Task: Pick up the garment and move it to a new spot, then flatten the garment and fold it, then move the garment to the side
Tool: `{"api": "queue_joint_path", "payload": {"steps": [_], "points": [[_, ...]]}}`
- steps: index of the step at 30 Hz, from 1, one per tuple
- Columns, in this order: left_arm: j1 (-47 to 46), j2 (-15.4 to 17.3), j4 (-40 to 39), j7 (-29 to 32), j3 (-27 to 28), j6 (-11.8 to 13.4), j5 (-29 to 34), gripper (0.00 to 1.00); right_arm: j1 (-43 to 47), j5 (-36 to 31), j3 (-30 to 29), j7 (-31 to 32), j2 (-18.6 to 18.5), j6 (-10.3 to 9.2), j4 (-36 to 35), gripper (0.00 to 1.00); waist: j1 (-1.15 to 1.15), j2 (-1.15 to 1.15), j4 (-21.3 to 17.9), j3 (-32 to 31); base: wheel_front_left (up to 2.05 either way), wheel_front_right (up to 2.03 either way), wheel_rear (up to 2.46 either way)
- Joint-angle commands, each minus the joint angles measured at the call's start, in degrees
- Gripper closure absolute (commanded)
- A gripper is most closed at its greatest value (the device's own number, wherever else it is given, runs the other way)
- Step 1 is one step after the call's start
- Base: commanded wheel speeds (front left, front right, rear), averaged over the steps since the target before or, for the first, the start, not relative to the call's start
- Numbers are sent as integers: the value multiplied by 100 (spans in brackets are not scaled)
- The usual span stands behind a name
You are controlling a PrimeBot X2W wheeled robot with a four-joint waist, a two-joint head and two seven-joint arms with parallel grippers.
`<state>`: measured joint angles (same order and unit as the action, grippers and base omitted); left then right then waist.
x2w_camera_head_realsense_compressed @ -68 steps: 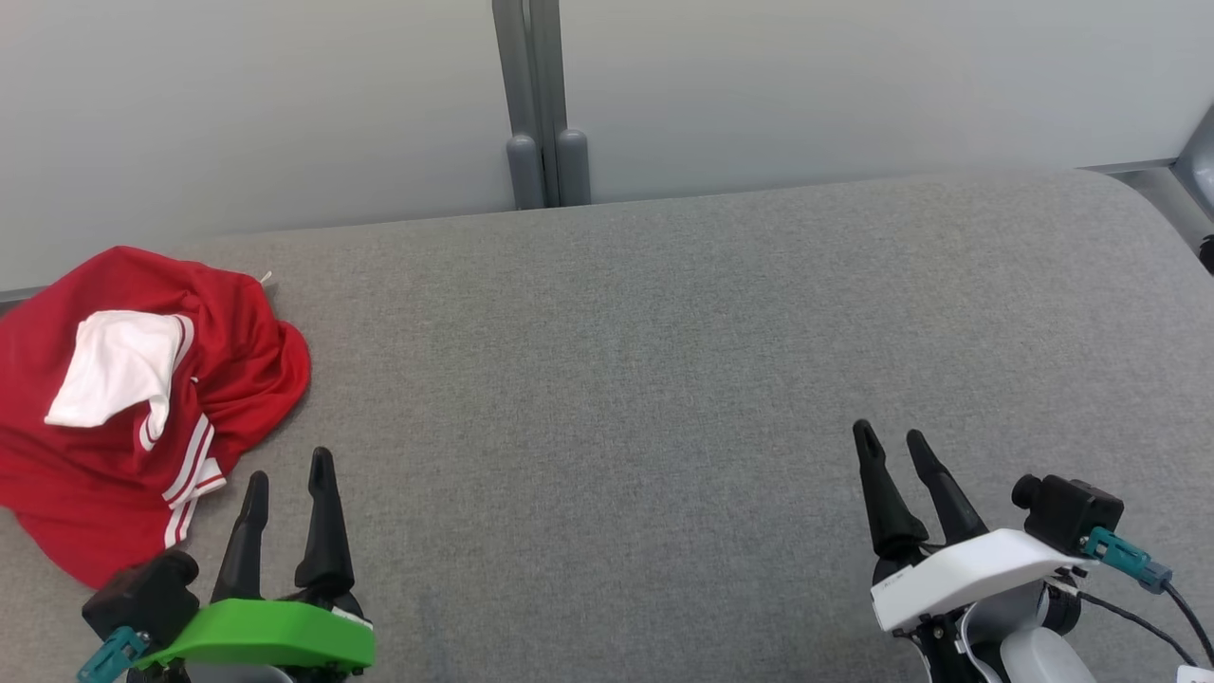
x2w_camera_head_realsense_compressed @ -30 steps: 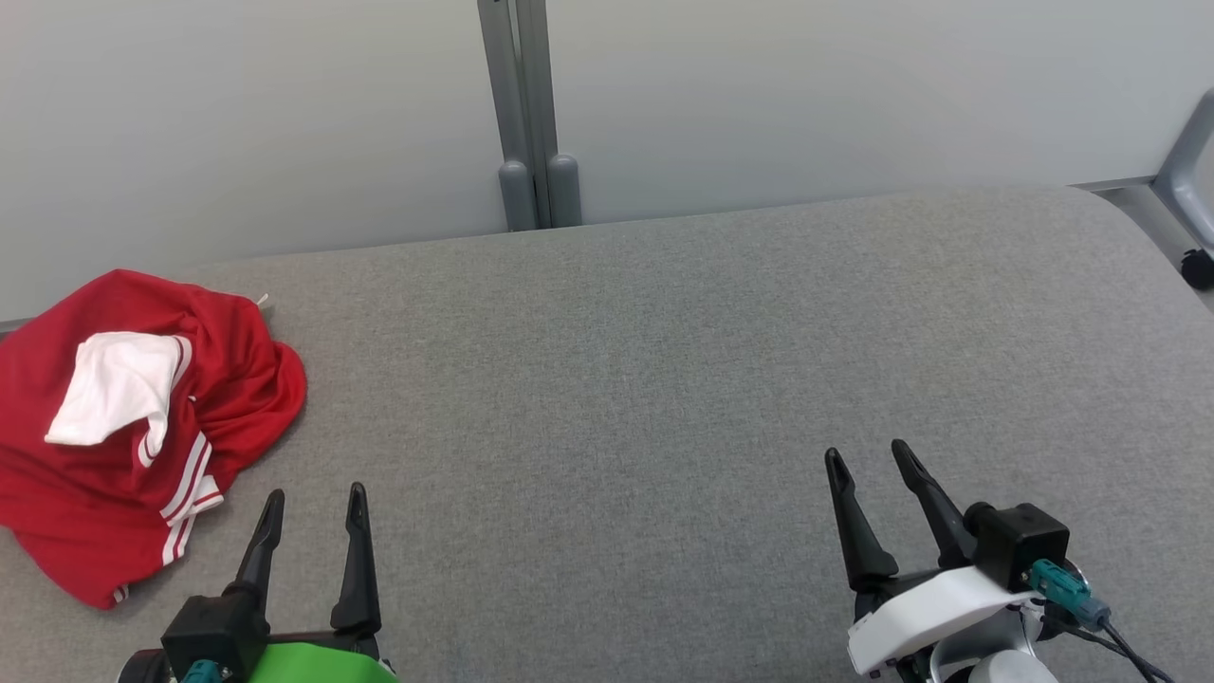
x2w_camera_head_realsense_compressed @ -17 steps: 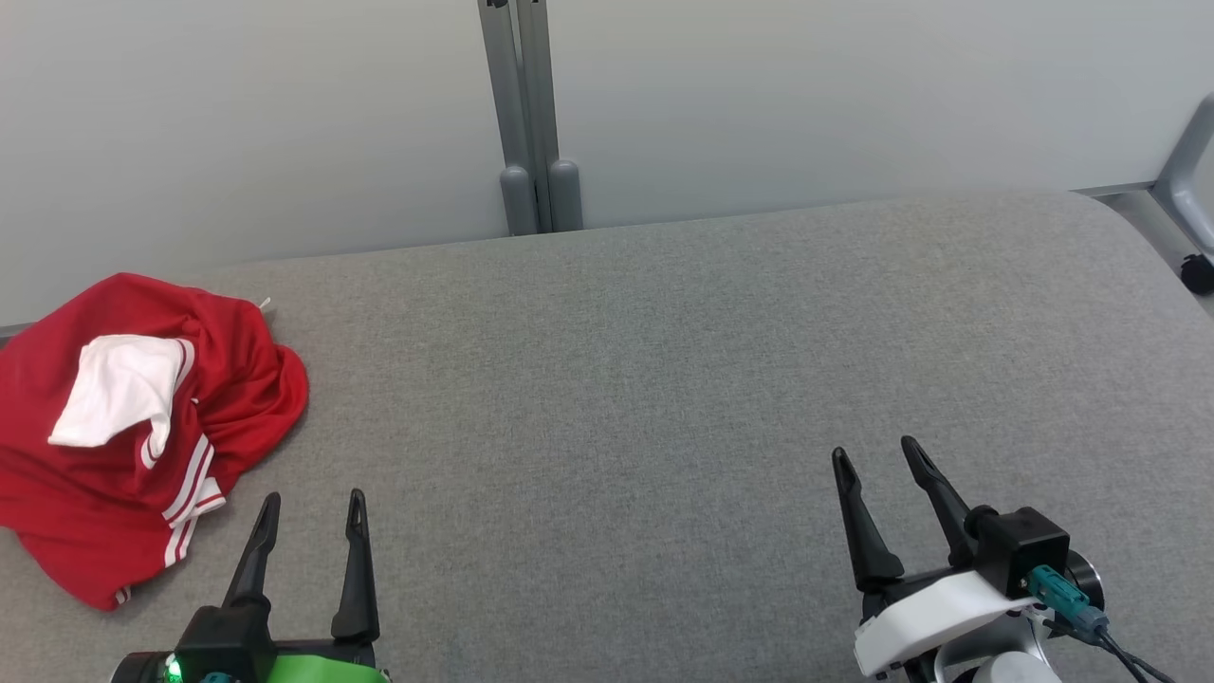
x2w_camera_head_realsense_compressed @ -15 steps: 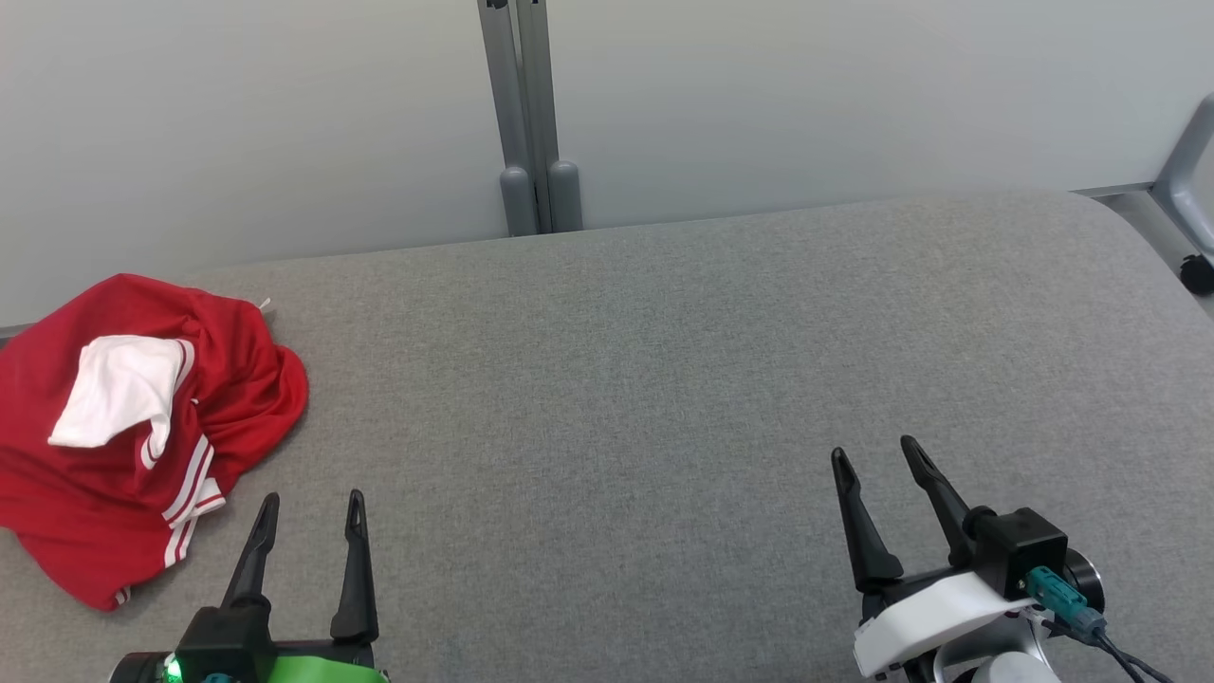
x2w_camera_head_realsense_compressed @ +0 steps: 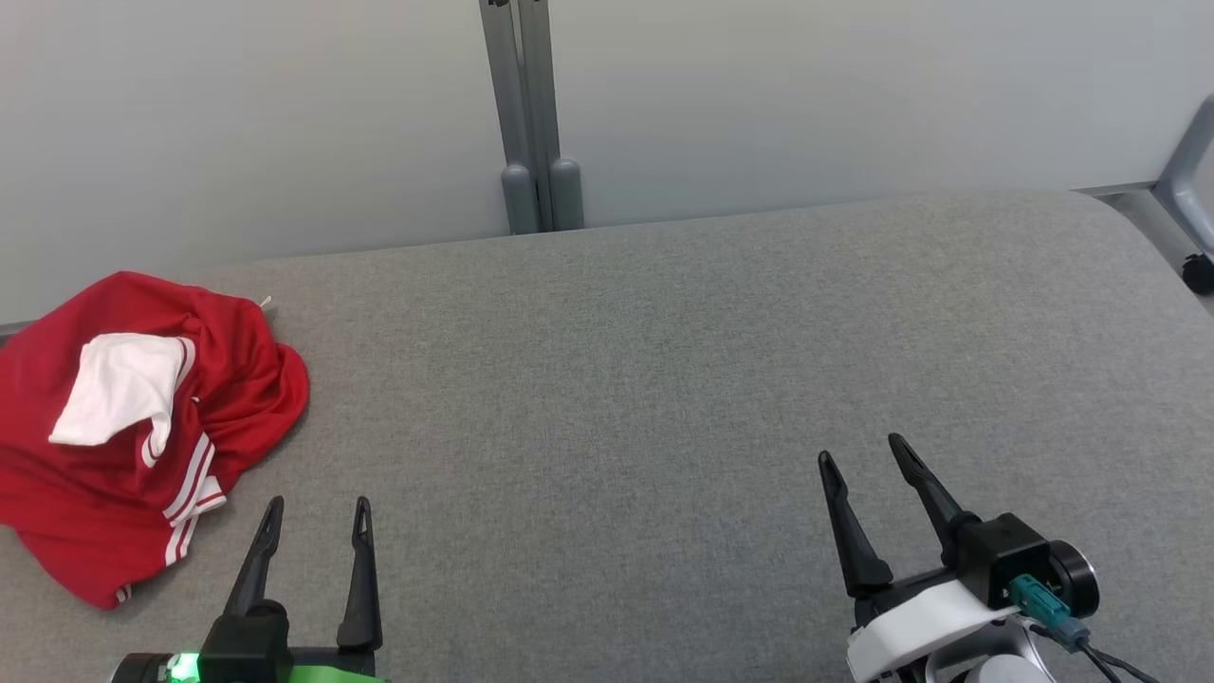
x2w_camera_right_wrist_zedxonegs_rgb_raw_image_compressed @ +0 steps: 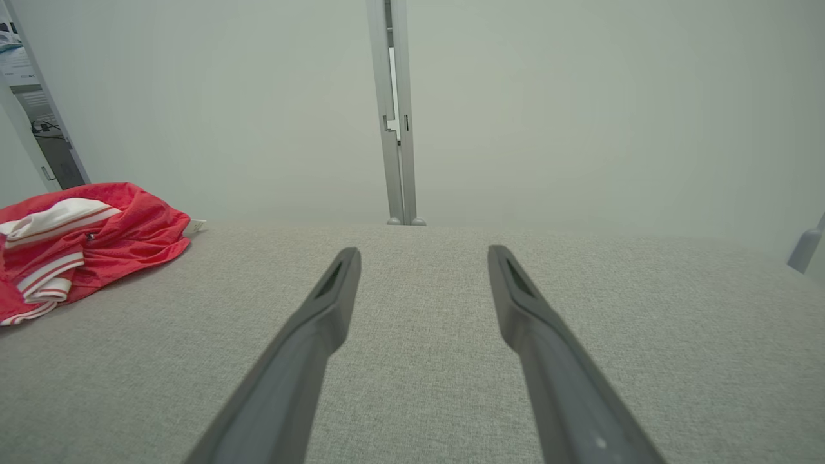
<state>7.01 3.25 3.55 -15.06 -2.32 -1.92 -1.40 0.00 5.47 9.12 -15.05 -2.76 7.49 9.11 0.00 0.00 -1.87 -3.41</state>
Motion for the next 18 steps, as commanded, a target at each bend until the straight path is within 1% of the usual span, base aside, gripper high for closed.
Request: {"api": "queue_joint_path", "payload": {"steps": [1, 18], "points": [[12, 1, 8, -18, 11, 7, 10, 0, 74, -37, 4, -20, -22, 0, 0, 0, 0, 0, 3, 7, 0, 0, 0], [-10, -21, -18, -12, 19, 2, 34, 0, 71, -92, 81, -20, -21, 0, 29, 0, 0, 0, 78, 17, 0, 0, 0]]}}
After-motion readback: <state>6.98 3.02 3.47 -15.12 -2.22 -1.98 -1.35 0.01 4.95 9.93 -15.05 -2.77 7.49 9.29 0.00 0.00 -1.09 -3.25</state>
